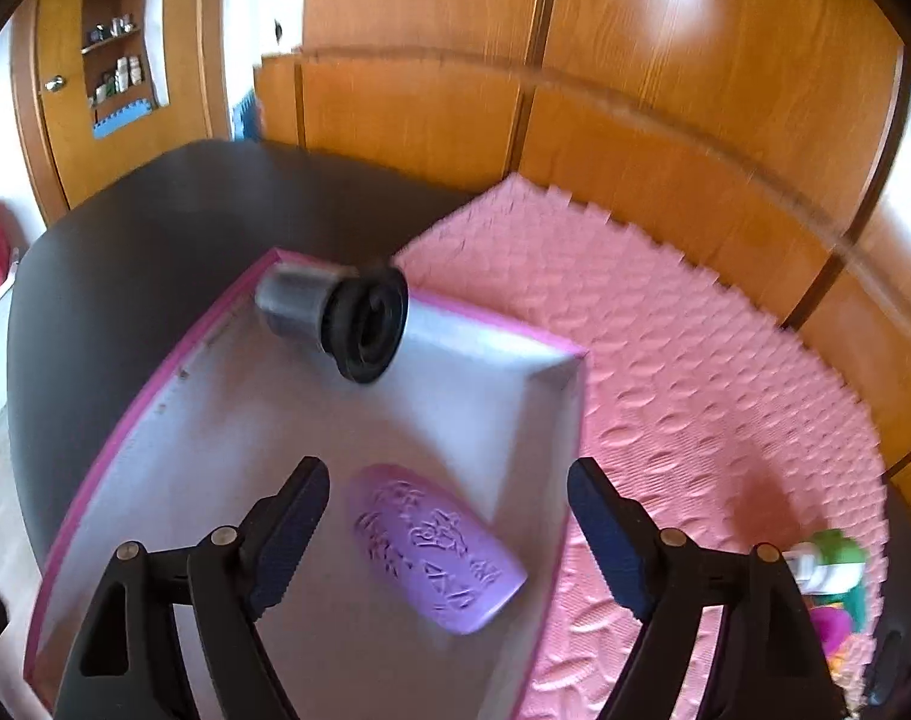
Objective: Organize rigid objects
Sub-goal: 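Carry the sponge into the white tray and open the right gripper, then withdraw both grippers from the tray toward the remaining toys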
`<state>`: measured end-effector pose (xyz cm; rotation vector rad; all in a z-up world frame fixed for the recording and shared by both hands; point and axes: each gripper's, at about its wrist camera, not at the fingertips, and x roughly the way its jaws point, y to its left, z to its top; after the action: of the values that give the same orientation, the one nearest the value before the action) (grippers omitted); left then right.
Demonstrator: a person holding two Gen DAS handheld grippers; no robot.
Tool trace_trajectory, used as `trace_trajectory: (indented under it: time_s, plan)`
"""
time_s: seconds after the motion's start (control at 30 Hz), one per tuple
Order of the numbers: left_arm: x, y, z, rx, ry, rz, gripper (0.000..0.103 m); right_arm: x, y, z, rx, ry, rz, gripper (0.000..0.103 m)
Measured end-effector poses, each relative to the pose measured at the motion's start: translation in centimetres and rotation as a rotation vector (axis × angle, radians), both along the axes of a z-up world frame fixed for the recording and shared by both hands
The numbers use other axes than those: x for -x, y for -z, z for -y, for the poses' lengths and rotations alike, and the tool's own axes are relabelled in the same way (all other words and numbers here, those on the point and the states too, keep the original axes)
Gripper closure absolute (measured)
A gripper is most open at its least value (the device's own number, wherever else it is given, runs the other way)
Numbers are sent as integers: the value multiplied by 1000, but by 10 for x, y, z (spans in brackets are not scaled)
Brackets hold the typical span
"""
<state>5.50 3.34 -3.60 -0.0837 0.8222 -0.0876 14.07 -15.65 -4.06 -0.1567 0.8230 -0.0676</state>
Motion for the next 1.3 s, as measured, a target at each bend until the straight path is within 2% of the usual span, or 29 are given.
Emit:
trace_trajectory:
  time_s: [0.13,0.4,0.8,1.3]
  plan:
    - [-1,-2,3,-3,0,1,0,30,-29,-11,14,-11,88,20]
    - [3,-9,9,-15,5,15,0,73,-69,-18,3,3,184,20]
    - [9,-18,26,-43,32,32,0,102,-90,-20,16,5,255,20]
    - [16,-24,46,-85,69,45,0,116,-99,-5,-1,24,297,20]
